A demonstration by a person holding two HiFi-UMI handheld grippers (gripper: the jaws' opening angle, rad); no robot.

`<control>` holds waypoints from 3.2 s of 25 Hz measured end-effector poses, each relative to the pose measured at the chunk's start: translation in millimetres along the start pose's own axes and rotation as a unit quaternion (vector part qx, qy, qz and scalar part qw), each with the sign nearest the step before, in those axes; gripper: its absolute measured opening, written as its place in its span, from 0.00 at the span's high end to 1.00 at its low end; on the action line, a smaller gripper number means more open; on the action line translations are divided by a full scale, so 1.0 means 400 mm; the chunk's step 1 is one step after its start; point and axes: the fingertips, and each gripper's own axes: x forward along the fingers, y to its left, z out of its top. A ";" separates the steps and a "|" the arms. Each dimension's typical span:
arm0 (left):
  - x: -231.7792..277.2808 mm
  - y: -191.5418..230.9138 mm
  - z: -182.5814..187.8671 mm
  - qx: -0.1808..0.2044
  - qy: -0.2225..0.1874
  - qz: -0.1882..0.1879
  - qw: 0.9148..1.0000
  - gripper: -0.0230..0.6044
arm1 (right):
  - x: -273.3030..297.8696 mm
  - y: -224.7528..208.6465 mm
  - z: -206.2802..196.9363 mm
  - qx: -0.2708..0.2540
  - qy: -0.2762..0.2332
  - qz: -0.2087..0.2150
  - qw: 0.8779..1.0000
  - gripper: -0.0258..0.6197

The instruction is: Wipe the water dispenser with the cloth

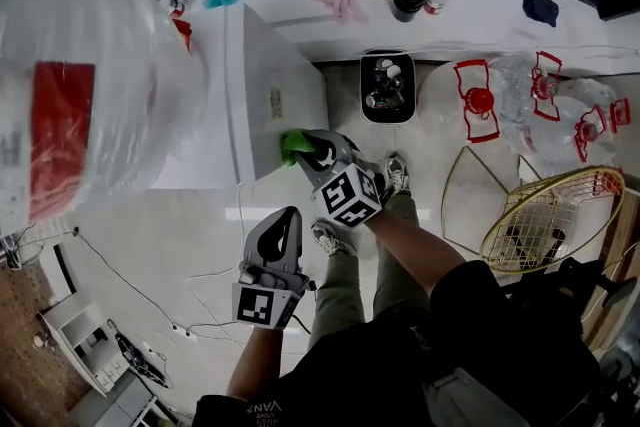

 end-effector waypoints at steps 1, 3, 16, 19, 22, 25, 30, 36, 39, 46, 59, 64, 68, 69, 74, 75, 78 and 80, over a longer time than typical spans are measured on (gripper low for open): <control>0.001 0.004 0.002 -0.003 0.000 0.005 1.000 0.96 | 0.010 -0.018 0.007 0.000 0.001 -0.003 1.000 0.78; 0.003 0.014 0.001 -0.009 0.001 0.014 1.000 0.96 | 0.034 -0.055 0.021 -0.002 0.004 -0.007 1.000 0.78; 0.073 0.028 0.021 -0.038 -0.007 0.074 0.997 0.96 | 0.207 -0.354 0.127 -0.026 0.017 -0.037 0.999 0.78; 0.089 0.033 0.028 -0.040 -0.008 0.085 0.996 0.96 | 0.238 -0.406 0.143 -0.025 0.022 -0.043 0.998 0.78; 0.099 0.033 0.034 -0.043 -0.006 0.090 0.995 0.96 | 0.260 -0.445 0.153 -0.022 0.027 -0.052 0.998 0.78; 0.107 0.029 0.040 -0.041 -0.006 0.084 0.996 0.96 | 0.258 -0.469 0.166 -0.016 0.021 -0.065 0.998 0.78; 0.105 0.022 0.045 -0.033 -0.003 0.056 0.998 0.96 | 0.190 -0.450 0.139 0.002 0.011 -0.081 0.997 0.78; 0.082 0.010 0.042 -0.006 0.004 0.008 1.000 0.96 | 0.061 -0.322 0.007 0.030 0.028 -0.089 0.995 0.78; 0.072 -0.002 0.025 0.013 0.011 -0.017 1.000 0.96 | 0.010 -0.242 -0.065 0.048 0.035 -0.091 0.994 0.78; 0.041 -0.010 -0.024 0.048 0.023 -0.044 0.998 0.96 | 0.002 -0.038 -0.193 0.069 0.049 -0.065 0.994 0.78; 0.077 0.007 -0.027 0.024 0.021 -0.005 0.999 0.96 | 0.122 -0.054 -0.154 0.015 0.075 -0.012 0.997 0.78; 0.117 0.014 -0.021 0.004 0.019 0.019 1.000 0.96 | 0.187 -0.157 -0.121 -0.001 0.082 -0.006 0.997 0.78; 0.146 0.025 -0.011 -0.010 0.012 0.039 0.999 0.96 | 0.238 -0.250 -0.078 -0.009 0.083 -0.014 0.996 0.78; 0.153 0.025 -0.010 -0.014 0.011 0.044 0.999 0.96 | 0.250 -0.271 -0.068 -0.014 0.085 -0.015 0.996 0.78; 0.178 0.029 -0.005 -0.036 0.006 0.064 0.997 0.96 | 0.303 -0.367 -0.017 -0.021 0.090 -0.023 0.995 0.78; 0.182 0.029 -0.004 -0.037 0.004 0.067 0.997 0.96 | 0.314 -0.380 -0.010 -0.022 0.092 -0.024 0.995 0.78; 0.191 0.027 -0.001 -0.034 0.003 0.071 0.997 0.96 | 0.337 -0.424 0.005 -0.020 0.093 -0.033 0.995 0.78; 0.190 0.024 -0.001 -0.032 0.006 0.072 0.997 0.96 | 0.348 -0.455 0.015 -0.012 0.087 -0.048 0.995 0.78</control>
